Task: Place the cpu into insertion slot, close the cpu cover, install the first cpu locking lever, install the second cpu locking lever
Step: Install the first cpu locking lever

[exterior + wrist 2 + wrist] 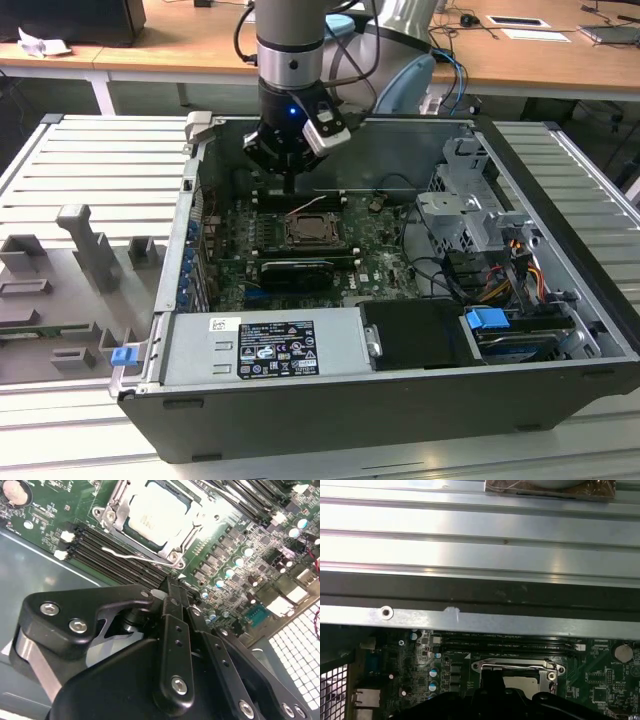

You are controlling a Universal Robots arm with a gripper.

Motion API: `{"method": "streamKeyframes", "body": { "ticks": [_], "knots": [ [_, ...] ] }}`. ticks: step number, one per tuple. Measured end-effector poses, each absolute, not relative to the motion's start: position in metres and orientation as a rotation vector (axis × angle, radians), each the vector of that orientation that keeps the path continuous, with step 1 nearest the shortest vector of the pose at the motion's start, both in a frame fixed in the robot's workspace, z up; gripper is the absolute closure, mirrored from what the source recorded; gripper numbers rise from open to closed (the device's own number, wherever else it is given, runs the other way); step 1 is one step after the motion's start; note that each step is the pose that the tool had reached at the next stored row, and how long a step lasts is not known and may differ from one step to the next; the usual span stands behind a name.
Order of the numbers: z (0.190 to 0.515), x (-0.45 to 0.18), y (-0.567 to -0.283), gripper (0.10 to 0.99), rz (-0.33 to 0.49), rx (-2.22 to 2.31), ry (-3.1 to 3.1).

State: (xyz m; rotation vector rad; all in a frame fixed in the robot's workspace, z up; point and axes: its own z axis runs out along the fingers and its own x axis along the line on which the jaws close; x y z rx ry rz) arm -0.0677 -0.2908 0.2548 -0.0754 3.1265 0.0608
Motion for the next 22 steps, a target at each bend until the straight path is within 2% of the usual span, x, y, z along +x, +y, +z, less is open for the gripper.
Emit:
{"method": "streamKeyframes", "body": {
  "ticks": [5,11,22],
  "knots": [
    [0.255,-0.061,-0.291,0.980,0.063,-0.075,3.126],
    [0.250,-0.053,-0.295,0.980,0.160,-0.074,3.121],
    [0.243,-0.053,-0.295,0.980,0.168,-0.072,3.118]
  ]
}}
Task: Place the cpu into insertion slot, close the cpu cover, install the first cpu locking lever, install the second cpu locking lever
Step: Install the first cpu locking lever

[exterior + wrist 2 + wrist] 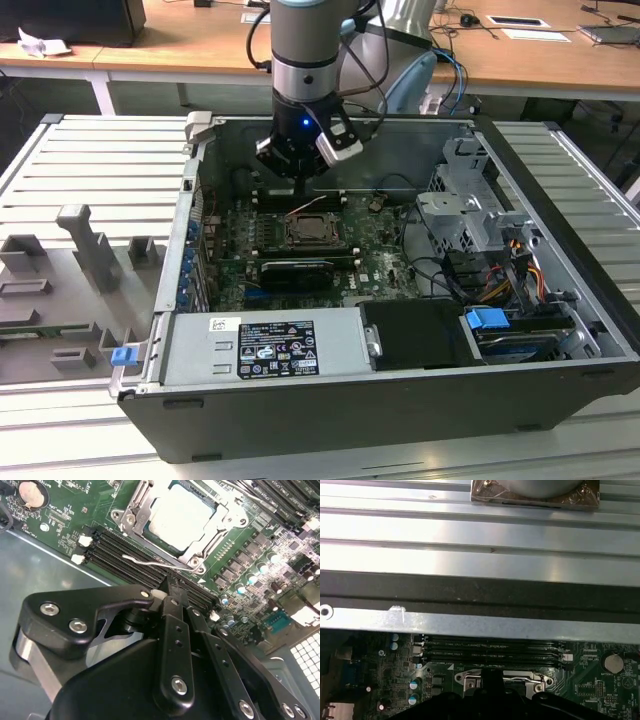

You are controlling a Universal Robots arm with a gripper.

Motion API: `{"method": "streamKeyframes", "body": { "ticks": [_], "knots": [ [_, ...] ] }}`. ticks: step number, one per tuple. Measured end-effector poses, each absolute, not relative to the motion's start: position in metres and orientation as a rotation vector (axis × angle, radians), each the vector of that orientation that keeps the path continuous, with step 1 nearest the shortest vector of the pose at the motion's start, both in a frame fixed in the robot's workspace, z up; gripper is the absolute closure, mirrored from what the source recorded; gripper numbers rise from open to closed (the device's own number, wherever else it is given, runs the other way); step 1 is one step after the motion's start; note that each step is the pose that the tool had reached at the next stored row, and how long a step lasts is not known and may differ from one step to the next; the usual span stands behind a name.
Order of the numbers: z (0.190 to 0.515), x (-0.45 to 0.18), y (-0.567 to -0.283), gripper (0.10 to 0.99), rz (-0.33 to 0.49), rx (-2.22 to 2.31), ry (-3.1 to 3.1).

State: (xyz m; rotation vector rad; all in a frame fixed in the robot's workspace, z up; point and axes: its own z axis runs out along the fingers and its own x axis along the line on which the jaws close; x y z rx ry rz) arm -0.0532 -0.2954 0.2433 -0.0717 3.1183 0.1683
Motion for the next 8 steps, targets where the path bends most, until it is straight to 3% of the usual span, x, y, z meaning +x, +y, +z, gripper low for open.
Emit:
{"method": "streamKeyframes", "body": {
  "ticks": [8],
  "knots": [
    [0.229,-0.050,-0.295,0.980,0.183,-0.116,3.117]
  ]
}}
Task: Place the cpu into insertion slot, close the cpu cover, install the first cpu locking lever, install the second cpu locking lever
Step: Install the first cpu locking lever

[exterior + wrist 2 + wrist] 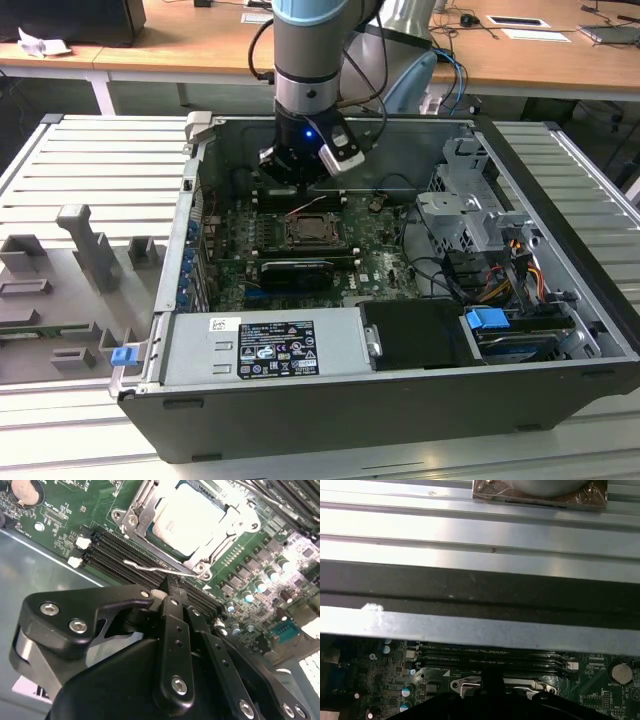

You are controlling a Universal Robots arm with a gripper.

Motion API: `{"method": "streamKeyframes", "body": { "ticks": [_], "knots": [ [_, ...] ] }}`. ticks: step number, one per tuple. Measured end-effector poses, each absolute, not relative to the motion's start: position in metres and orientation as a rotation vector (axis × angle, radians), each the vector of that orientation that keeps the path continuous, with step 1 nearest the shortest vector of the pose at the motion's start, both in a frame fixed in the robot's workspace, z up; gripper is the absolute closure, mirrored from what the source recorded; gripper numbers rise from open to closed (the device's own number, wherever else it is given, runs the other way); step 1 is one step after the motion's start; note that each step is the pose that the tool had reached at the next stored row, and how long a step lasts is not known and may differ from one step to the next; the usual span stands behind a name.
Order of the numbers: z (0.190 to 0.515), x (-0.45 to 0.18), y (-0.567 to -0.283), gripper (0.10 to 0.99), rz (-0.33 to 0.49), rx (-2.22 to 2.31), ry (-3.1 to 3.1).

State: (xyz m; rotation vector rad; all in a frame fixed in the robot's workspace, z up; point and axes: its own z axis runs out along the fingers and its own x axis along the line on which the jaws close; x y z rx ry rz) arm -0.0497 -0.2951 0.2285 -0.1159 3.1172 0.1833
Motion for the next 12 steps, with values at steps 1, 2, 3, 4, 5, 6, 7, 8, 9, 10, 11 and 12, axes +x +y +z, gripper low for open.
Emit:
{"method": "streamKeyframes", "body": {
  "ticks": [1,2,3,4,5,6,7,8,9,10,11,12],
  "knots": [
    [0.2281,-0.0485,-0.2949,0.980,0.176,-0.116,3.118],
    [0.2278,-0.0473,-0.2945,0.980,0.173,-0.116,3.118],
    [0.2275,-0.0459,-0.2942,0.980,0.172,-0.116,3.118],
    [0.2272,-0.0451,-0.2940,0.980,0.172,-0.116,3.118],
    [0.2272,-0.0446,-0.2940,0.980,0.172,-0.116,3.118],
    [0.2269,-0.0441,-0.2939,0.980,0.172,-0.116,3.118],
    [0.2267,-0.0439,-0.2937,0.980,0.172,-0.116,3.118],
    [0.2265,-0.0435,-0.2932,0.980,0.172,-0.116,3.118],
    [0.2263,-0.0427,-0.2929,0.980,0.172,-0.115,3.118],
    [0.2259,-0.0421,-0.2929,0.980,0.172,-0.114,3.118],
    [0.2257,-0.0416,-0.2929,0.980,0.172,-0.111,3.118],
    [0.2254,-0.0410,-0.2928,0.980,0.172,-0.107,3.118]
  ]
}}
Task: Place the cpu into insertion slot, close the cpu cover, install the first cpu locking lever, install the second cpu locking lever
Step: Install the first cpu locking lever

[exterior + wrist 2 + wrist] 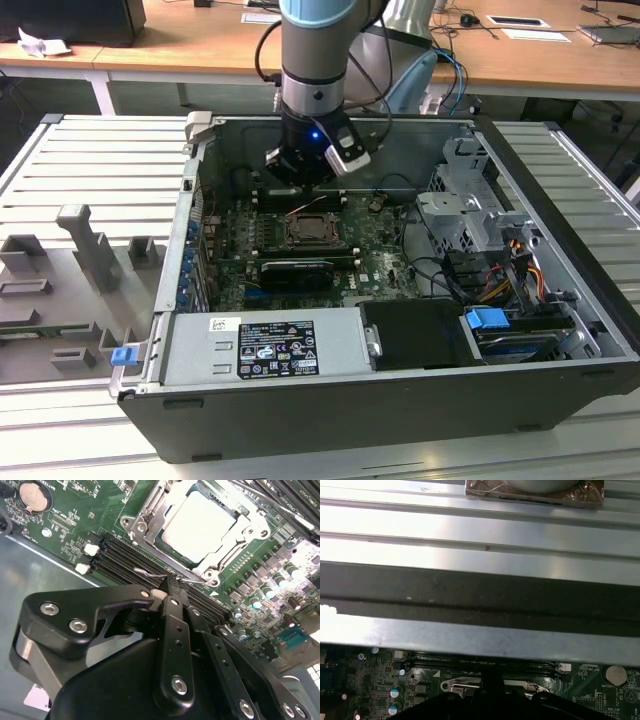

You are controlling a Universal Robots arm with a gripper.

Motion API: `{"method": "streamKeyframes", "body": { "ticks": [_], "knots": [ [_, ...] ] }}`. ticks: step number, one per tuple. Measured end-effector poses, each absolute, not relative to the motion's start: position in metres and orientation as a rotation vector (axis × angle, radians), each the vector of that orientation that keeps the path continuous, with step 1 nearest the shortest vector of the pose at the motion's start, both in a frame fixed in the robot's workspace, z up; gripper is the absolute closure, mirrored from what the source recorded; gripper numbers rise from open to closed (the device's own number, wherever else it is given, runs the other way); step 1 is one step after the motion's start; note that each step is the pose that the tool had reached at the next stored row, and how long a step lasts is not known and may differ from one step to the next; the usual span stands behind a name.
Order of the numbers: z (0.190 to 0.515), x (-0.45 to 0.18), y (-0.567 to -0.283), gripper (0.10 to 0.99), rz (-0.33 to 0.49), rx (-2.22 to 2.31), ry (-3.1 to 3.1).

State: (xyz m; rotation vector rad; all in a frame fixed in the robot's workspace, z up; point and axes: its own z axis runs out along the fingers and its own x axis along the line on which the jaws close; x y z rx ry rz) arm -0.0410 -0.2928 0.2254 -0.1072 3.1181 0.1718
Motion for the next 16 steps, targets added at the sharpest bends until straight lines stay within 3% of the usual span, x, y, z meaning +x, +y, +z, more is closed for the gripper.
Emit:
{"method": "streamKeyframes", "body": {
  "ticks": [16],
  "knots": [
    [0.211,-0.023,-0.291,0.980,0.172,-0.100,3.118]
  ]
}}
